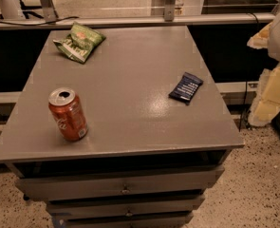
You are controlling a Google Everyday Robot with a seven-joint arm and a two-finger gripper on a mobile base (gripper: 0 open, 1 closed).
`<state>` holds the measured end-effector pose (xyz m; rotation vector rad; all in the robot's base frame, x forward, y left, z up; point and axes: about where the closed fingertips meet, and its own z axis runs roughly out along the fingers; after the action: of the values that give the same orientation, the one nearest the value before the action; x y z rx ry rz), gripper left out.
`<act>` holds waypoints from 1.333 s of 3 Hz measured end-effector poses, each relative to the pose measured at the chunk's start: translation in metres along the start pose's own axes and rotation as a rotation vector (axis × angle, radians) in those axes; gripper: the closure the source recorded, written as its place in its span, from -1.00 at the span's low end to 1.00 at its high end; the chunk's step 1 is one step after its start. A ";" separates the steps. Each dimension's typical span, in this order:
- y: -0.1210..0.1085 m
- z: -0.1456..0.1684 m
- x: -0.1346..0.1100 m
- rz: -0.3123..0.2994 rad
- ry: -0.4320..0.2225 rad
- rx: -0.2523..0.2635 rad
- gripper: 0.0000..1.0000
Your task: Move coke can near rxbar blueberry
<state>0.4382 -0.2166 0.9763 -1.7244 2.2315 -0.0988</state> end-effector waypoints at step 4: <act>0.006 0.033 -0.049 0.098 -0.459 0.007 -1.00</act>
Offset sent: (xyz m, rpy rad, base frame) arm 0.0247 -0.0084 -0.0099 0.2825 -0.0619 0.0484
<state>0.4535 -0.1638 0.9538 -1.4498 1.9619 0.2837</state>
